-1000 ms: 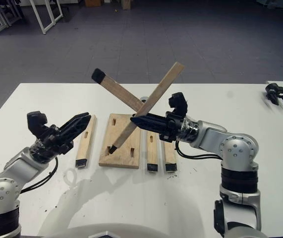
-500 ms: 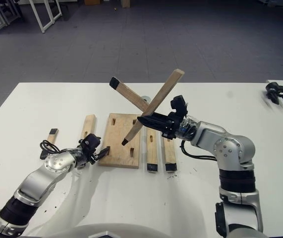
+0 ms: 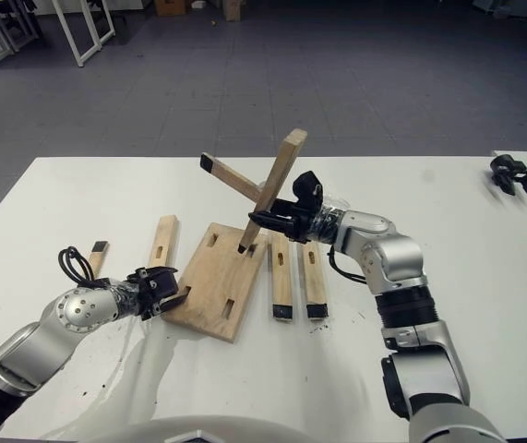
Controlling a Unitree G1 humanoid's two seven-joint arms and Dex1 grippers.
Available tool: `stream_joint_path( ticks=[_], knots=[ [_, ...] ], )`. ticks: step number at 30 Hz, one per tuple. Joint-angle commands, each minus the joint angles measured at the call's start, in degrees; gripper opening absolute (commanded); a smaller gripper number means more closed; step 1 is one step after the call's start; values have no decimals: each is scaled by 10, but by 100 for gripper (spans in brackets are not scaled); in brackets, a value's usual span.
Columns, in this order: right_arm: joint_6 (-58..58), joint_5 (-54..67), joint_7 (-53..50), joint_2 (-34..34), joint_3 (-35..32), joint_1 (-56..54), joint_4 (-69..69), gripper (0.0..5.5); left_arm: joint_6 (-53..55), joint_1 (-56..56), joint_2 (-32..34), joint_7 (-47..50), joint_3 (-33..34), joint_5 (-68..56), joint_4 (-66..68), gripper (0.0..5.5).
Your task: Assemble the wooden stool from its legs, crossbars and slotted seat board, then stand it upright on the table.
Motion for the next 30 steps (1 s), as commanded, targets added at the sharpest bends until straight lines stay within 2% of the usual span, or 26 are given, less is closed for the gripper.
stream_joint_path(
  ticks=[1, 7, 14, 24, 26, 30],
  knots=[
    [-14, -26, 32, -6, 11, -23, 17, 201, 9, 47, 31, -41, -6, 13, 69, 286],
    [24, -17, 62, -31, 0, -4, -19, 201, -4, 39, 12, -49, 7, 20, 87, 286],
    [23, -57, 69, -36, 22, -1, 25, 201, -6, 45, 2, -47, 13, 23, 82, 286],
    [-25, -160, -7, -10, 111, 87, 40, 201, -9, 44, -26, -41, 17, 29, 78, 286],
    [-37, -165, -16, -11, 109, 96, 59, 201, -8, 46, -30, -42, 20, 31, 78, 286],
    [-11, -116, 4, 0, 63, 72, 109, 201, -13, 48, -40, -38, 28, 35, 81, 286]
  ],
)
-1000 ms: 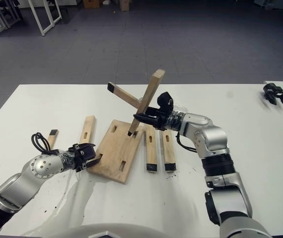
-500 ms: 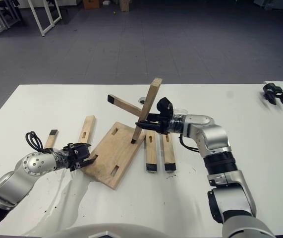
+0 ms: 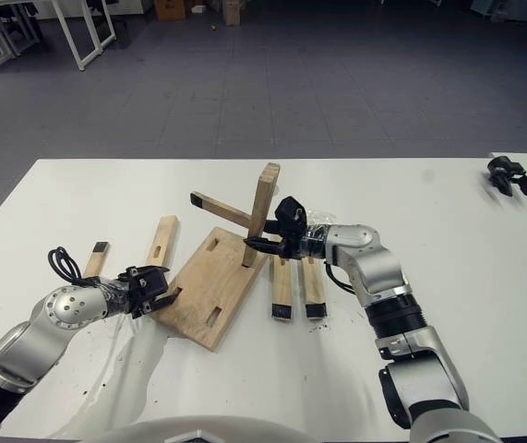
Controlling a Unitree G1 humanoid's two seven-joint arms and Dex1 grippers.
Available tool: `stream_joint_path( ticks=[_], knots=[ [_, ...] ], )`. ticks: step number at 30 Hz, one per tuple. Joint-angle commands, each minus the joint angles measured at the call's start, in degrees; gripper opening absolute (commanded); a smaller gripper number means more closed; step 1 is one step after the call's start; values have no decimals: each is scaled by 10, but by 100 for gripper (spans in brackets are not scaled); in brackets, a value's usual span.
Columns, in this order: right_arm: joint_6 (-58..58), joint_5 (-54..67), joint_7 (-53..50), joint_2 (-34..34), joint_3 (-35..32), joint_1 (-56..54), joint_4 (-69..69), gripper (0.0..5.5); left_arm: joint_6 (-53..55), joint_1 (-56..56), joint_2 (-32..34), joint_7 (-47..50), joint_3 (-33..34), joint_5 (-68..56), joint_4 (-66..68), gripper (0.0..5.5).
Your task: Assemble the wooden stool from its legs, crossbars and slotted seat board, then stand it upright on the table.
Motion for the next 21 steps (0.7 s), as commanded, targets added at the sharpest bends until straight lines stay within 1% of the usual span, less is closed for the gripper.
stream_joint_path(
  ticks=[1, 5, 9, 10, 11, 15, 17, 19, 21],
  knots=[
    [72, -8, -6, 4, -8, 30, 113, 201, 21, 32, -12, -8, -15, 11, 36, 286],
    [73, 17, 17, 7, -39, -26, 168, 201, 17, 30, -22, -10, -8, 16, 43, 286],
    [63, 19, 29, 7, -43, -49, 147, 201, 19, 27, -28, -9, -3, 20, 46, 286],
    [64, 21, 29, 7, -44, -47, 135, 239, 20, 27, -30, -9, -2, 21, 46, 286],
    [66, 18, 29, 3, -42, -42, 116, 243, 21, 26, -32, -8, -1, 22, 46, 286],
    [84, -7, 27, -35, -36, -16, 35, 304, 22, 26, -34, -8, 1, 24, 45, 286],
    [86, -32, 22, -71, -39, -8, 15, 311, 23, 28, -34, -8, 2, 24, 43, 286],
    [78, -52, -10, -95, -66, -28, 32, 311, 25, 31, -34, -8, 3, 24, 41, 286],
    [75, -45, -62, -89, -117, -72, 49, 311, 27, 35, -34, -7, 3, 24, 38, 286]
  ],
)
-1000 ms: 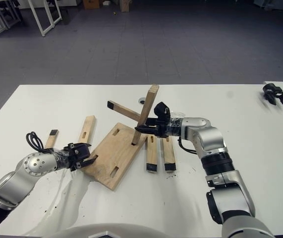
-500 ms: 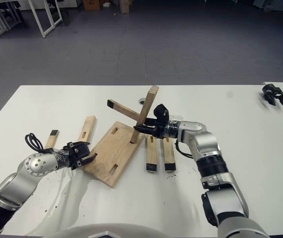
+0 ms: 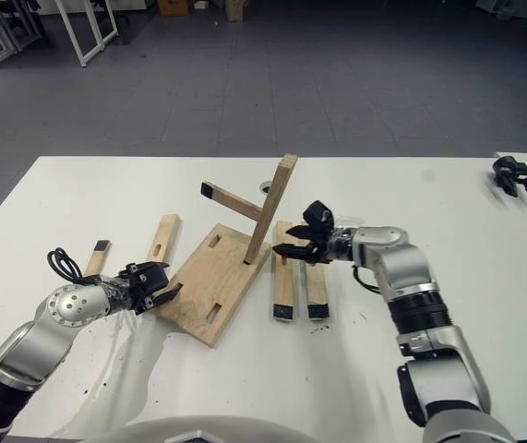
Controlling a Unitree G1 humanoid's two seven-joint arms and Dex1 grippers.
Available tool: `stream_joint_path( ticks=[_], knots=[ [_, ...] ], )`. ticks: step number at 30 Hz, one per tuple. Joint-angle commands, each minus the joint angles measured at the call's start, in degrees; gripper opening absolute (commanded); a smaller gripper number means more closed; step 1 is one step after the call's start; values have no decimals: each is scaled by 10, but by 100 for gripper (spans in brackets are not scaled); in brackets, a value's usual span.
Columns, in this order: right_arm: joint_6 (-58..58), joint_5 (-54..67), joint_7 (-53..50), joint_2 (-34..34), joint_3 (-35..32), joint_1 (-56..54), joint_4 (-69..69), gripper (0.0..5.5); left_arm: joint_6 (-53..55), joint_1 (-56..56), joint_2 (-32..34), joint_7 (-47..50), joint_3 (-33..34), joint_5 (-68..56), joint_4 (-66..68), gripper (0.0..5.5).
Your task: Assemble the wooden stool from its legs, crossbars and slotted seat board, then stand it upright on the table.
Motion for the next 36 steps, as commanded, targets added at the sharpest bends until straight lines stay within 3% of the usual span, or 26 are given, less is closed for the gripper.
stream_joint_path(
  ticks=[1, 5, 8, 10, 15, 17, 26, 31, 36],
  knots=[
    [-7, 12, -100, 11, -103, -93, 18, 311, 29, 34, -1, -10, -18, 13, 21, 286],
    [-14, 113, -199, 101, -216, -193, -39, 311, 28, 35, -1, -13, -17, 14, 22, 286],
    [6, 174, -238, 142, -246, -234, -88, 311, 30, 35, -1, -15, -17, 15, 19, 286],
    [33, 182, -241, 158, -216, -230, -109, 311, 31, 36, -2, -15, -17, 15, 17, 286],
    [65, 97, -200, 156, -49, -104, -82, 311, 34, 40, -4, -12, -17, 16, 15, 286],
    [62, 75, -202, 151, -31, -82, -63, 311, 33, 34, -5, -16, -18, 17, 18, 286],
    [117, 287, -347, 187, -278, -213, -223, 311, 27, 38, -12, -7, 5, 10, 12, 286],
    [143, 268, -411, 154, -304, -84, -321, 311, 25, 38, -44, 0, 72, -42, -26, 286],
    [153, 187, -428, 119, -235, 162, -424, 311, 30, 68, -21, -1, 142, -55, -58, 286]
  ],
)
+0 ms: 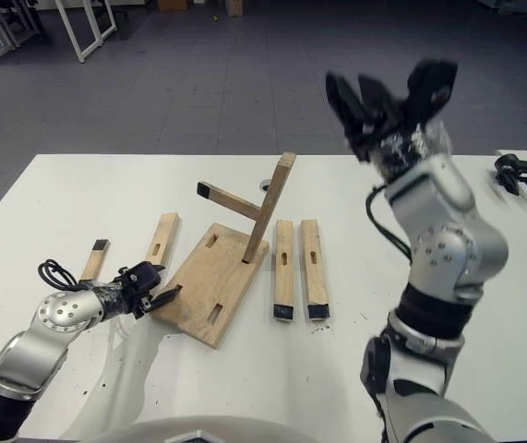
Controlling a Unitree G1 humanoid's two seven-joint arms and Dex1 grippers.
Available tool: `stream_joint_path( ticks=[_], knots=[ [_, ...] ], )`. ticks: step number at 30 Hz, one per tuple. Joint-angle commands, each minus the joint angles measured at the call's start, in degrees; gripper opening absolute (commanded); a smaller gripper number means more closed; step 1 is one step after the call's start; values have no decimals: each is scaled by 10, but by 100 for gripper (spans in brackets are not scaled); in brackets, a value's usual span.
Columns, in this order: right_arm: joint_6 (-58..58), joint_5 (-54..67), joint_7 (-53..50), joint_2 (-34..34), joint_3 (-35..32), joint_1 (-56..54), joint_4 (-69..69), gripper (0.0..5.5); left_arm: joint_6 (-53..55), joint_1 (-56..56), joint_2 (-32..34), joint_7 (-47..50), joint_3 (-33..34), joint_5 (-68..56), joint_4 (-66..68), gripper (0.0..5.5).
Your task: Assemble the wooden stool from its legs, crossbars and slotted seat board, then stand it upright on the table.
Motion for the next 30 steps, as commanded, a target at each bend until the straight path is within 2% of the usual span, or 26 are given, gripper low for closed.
stream_joint_path(
  ticks=[1, 4, 9, 21, 28, 30],
  knots=[
    [-8, -75, 9, -34, 75, 162, -45, 311, 8, 12, 11, 1, 56, -16, -25, 286],
    [-30, -127, 6, -36, 114, 277, -46, 311, 10, 22, 24, -6, 73, -14, -27, 286],
    [-11, -160, -2, -29, 154, 352, -65, 311, -21, 73, 21, 7, 47, 14, 8, 286],
    [69, -170, -9, -29, 187, 354, -80, 311, -43, 83, -11, 6, 1, 22, 14, 286],
    [104, -200, -52, -13, 164, 344, -62, 311, -15, 83, -11, -4, -21, 17, -11, 286],
    [100, -205, -50, -11, 157, 339, -51, 282, 6, 76, -15, 5, -16, 19, -9, 286]
  ],
)
